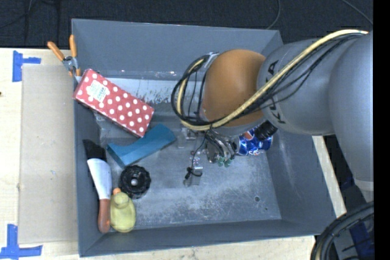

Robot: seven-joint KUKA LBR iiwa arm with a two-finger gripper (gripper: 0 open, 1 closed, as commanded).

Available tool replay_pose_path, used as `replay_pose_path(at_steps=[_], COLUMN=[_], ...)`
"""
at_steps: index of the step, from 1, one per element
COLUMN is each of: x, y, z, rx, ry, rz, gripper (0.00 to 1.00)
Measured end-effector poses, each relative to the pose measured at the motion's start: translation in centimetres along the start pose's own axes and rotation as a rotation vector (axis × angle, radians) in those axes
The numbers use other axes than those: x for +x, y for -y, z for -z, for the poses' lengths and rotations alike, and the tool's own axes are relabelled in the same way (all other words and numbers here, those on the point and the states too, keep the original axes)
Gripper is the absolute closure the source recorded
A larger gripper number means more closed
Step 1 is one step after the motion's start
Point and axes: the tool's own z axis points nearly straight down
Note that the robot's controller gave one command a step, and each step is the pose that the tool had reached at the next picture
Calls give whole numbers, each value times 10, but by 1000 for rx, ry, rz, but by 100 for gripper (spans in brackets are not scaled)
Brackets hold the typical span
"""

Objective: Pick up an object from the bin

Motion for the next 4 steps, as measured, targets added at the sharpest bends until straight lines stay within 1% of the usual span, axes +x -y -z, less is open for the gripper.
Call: replay_pose_path(at_steps=[1, 2, 3, 4], x=[-2, -4, -3, 12], y=[0, -51, -43, -92], z=[5, -44, -34, -32], rx=[-1, 1, 1, 2], ry=[8, 4, 3, 3], rz=[-3, 168, 192, 299], gripper=[0, 0, 0, 0])
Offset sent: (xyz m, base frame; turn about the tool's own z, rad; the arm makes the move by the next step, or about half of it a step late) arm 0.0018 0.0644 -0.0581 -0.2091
